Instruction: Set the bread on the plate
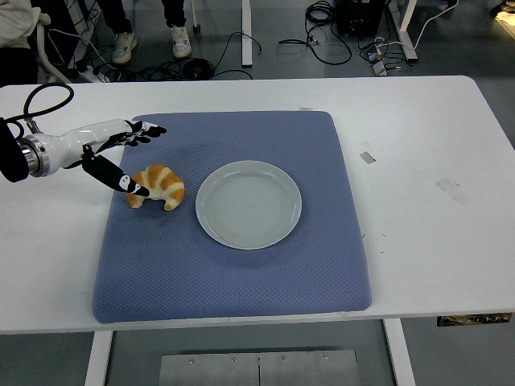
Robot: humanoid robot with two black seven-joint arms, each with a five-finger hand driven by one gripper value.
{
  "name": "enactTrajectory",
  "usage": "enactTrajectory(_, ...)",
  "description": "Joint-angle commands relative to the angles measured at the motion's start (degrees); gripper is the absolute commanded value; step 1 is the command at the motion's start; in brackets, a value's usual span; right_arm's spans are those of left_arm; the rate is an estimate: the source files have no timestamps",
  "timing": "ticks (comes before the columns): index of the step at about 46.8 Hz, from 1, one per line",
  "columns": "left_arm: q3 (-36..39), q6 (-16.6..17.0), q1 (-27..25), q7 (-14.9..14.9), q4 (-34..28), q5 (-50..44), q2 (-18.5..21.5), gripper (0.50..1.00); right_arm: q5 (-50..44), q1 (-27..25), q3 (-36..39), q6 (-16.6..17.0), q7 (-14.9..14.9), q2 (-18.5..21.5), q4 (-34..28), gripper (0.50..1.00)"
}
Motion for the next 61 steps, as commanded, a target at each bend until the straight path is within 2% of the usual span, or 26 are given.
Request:
enactTrajectory(1, 0.0, 0.13, 1.14, -0.02, 0.37, 0.72, -0.13, 0.98, 0.0, 0.0, 0.0, 0.0, 0.0, 0.0, -0.02, 1.0)
enactTrajectory(22, -0.62, 0.57, 2.73, -0.2, 1.68, 2.66, -0.22, 0.98, 0.0, 0.0, 0.0, 0.0, 0.0, 0.0, -0.02, 1.0)
enactTrajectory(39, -0.79, 3.03, 5.19, -0.46, 3.53, 3.89, -3.91, 0.978, 0.0, 0.0, 0.0, 0.0, 0.0, 0.0, -0.02, 1.0)
enactTrajectory(48, -0.79, 3.21, 5.28, -0.46, 4.67, 3.98, -5.05, 0.977, 0.0, 0.0, 0.0, 0.0, 0.0, 0.0, 0.07, 1.0)
enactTrajectory(53, -0.62, 3.91, 5.28, -0.46, 5.64, 4.5, -5.32, 0.965, 0.0, 0.0, 0.0, 0.0, 0.0, 0.0, -0.02, 1.0)
enactTrajectory(58, -0.35, 4.35, 5.28, -0.55, 5.73, 5.65, -5.32, 0.928, 0.0, 0.0, 0.0, 0.0, 0.0, 0.0, -0.02, 1.0)
enactTrajectory(61, -0.35, 4.44, 5.36, -0.64, 5.73, 5.65, -5.41, 0.875, 0.0, 0.0, 0.0, 0.0, 0.0, 0.0, 0.07, 1.0)
